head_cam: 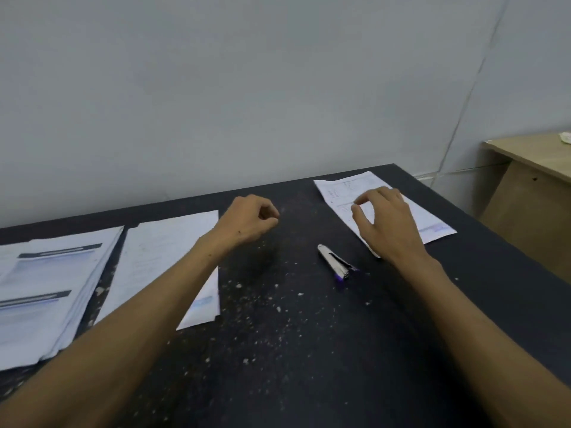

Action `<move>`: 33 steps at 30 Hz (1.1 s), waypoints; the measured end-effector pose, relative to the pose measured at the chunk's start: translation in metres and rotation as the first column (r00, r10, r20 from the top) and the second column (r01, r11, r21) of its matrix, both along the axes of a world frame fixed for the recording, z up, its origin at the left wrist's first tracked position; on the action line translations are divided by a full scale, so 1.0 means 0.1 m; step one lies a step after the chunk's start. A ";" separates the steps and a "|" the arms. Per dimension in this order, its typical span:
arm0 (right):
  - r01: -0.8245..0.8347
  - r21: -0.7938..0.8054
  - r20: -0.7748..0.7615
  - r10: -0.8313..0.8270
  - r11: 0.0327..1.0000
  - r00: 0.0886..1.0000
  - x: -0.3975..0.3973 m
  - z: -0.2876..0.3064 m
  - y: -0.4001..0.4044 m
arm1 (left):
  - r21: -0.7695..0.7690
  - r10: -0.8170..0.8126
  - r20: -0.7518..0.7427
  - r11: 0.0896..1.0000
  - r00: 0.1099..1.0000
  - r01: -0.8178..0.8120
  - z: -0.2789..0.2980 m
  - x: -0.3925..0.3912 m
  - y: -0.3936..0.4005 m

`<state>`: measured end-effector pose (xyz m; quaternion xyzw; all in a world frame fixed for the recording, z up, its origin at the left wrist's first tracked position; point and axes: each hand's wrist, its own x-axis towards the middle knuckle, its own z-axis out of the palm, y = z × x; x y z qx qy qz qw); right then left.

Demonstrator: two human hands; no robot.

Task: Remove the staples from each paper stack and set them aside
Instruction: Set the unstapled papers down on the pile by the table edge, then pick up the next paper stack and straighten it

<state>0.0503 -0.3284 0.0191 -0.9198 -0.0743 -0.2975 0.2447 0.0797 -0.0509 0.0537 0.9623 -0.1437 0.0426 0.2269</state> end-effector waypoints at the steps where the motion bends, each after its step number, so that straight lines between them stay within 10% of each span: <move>1: -0.053 0.018 -0.002 0.053 0.998 0.999 -0.03 0.06 0.20 | 0.006 0.045 -0.007 0.999 0.999 -0.045 -0.01 -0.08 0.19; 14: -0.287 0.309 -0.561 0.417 0.907 0.715 -0.49 0.06 2.02 | -0.038 0.338 -0.023 0.940 0.941 -0.339 -0.80 -0.94 1.43; 22: -0.200 0.307 -0.679 0.362 0.930 0.638 -0.53 0.18 2.52 | -0.028 0.346 0.043 0.938 0.937 -0.345 -1.01 -0.97 1.43; 33: 0.092 0.708 -0.641 0.583 0.700 0.500 -0.35 0.11 2.74 | -0.166 0.342 0.069 0.930 0.937 -0.327 -0.95 -0.99 1.48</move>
